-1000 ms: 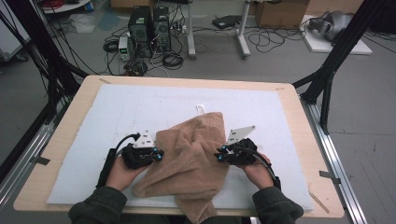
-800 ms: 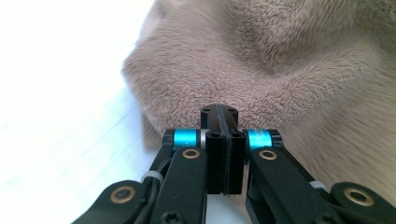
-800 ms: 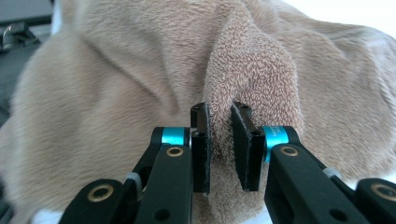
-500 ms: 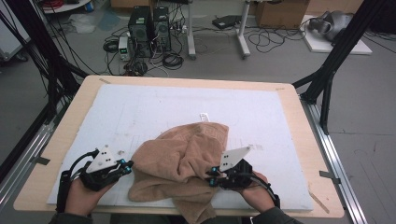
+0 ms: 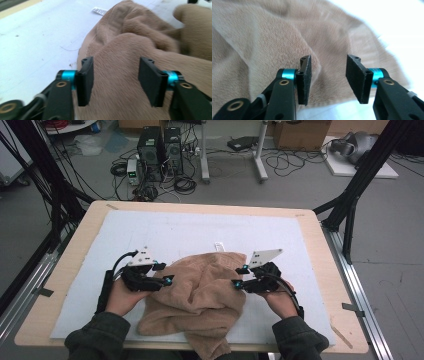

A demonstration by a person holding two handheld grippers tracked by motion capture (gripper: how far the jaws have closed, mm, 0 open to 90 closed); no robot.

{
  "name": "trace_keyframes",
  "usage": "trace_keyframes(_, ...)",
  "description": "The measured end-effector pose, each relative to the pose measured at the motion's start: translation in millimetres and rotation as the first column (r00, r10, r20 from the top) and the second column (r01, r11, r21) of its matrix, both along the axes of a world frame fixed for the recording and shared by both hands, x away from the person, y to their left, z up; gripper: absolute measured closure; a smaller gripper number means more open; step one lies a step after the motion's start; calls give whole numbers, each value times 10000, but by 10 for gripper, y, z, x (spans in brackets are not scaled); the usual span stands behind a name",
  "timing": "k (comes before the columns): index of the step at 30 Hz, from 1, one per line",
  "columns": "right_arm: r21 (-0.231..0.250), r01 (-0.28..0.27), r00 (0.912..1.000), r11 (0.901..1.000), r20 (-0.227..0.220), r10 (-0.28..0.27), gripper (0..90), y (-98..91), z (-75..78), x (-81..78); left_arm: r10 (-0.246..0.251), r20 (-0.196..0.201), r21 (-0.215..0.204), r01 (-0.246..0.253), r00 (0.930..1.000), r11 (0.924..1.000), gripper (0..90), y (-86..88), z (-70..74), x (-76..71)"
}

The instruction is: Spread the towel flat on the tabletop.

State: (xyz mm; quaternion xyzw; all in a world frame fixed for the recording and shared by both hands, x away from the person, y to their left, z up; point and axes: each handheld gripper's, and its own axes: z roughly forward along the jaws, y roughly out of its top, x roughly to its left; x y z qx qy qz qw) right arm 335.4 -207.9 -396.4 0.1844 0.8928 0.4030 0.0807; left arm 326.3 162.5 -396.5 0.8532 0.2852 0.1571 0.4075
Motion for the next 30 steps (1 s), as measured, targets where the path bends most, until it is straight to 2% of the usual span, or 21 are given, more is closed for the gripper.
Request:
trace_keyframes(1, -42, -129, 9992, 9999, -390, 127, 510, 33, -88, 14, 46, -364, 242, -37, 9993, 9997, 387, -25, -71, 60)
trace_keyframes(2, 146, -367, 9966, 9992, -735, 377, 499, 58, -175, 12, -21, -972, 448, 65, 9953, 9990, 387, -39, -146, 118)
trace_keyframes(3, 261, -666, 9895, 9974, -1266, 694, 490, 85, -251, -4, -37, -1550, 724, 151, 9879, 9973, 405, -52, -220, 163)
trace_keyframes(4, -144, -964, 9855, 9952, -1416, 934, 542, 147, -366, -76, -207, -1997, 690, 351, 9796, 9970, 644, -60, -288, 175)
trace_keyframes(5, -144, -964, 9855, 9952, -1416, 934, 542, 147, -366, -76, -199, -1731, 619, 310, 9847, 9976, 644, -65, -320, 147)
trace_keyframes(6, -8, -1113, 9818, 9938, -1547, 1098, 623, 159, -417, -114, -170, -1439, 556, 253, 9895, 9981, 812, -64, -312, 109)
trace_keyframes(7, 247, -1098, 9778, 9936, -1766, 1125, 692, 168, -458, -139, -168, -1256, 661, 253, 9919, 9975, 812, -62, -298, 76)
trace_keyframes(9, 552, -1280, 9755, 9902, -1732, 1357, 853, 159, -483, -171, -71, -924, 802, 145, 9957, 9967, 835, -38, -268, -3)
trace_keyframes(11, 214, -1309, 9795, 9912, -1517, 1326, 868, 159, -425, -200, 217, -588, 563, -183, 9980, 9982, 843, 42, -202, -91)
trace_keyframes(13, 241, -1377, 9825, 9902, -1230, 1396, 869, 153, -334, -241, 417, -135, 255, -414, 9990, 9988, 845, 152, -102, -207)
trace_keyframes(17, 238, -1751, 9797, 9843, -949, 1766, 869, 171, -157, -451, 426, 288, -21, -425, 9987, 9991, 846, 358, 19, -536)
trace_keyframes(18, 117, -1887, 9779, 9820, -899, 1890, 869, 180, -134, -523, 366, 287, -109, -363, 9989, 9993, 845, 425, 26, -658)
trace_keyframes(20, 166, -2276, 9675, 9736, -1096, 2280, 868, 190, -123, -659, 214, 159, 0, -215, 9996, 9998, 845, 515, -2, -814)
trace_keyframes(21, 251, -2519, 9600, 9674, -1197, 2531, 864, 188, -126, -710, 81, -4, 149, -81, 10000, 9999, 845, 557, -41, -885)
trace_keyframes(23, 369, -2660, 9551, 9633, -1250, 2685, 827, 164, -100, -775, -83, -426, 409, 101, 9991, 9991, 845, 612, -126, -981)
trace_keyframes(24, 446, -2598, 9582, 9646, -1117, 2633, 784, 140, -65, -774, -118, -495, 477, 141, 9987, 9988, 845, 627, -155, -1011)
trace_keyframes(25, 606, -2118, 9728, 9754, -833, 2163, 701, 74, 26, -717, -183, -607, 392, 207, 9980, 9990, 828, 644, -164, -1021)
trace_keyframes(26, 620, -1851, 9799, 9808, -643, 1890, 691, 39, 67, -658, -239, -679, 221, 255, 9974, 9994, 803, 658, -153, -1017)
trace_keyframes(27, 620, -1851, 9799, 9808, -643, 1890, 691, 39, 67, -658, -166, -648, 72, 171, 9978, 9998, 803, 665, -127, -1006)
trace_keyframes(29, 598, -1132, 9932, 9918, -219, 1147, 607, -11, 108, -516, -129, -576, -359, 109, 9983, 9993, 690, 687, -40, -939)
trace_keyframes(30, 593, -641, 9976, 9962, -220, 655, 591, -24, 103, -429, -67, -462, -466, 45, 9989, 9989, 647, 687, 13, -900)
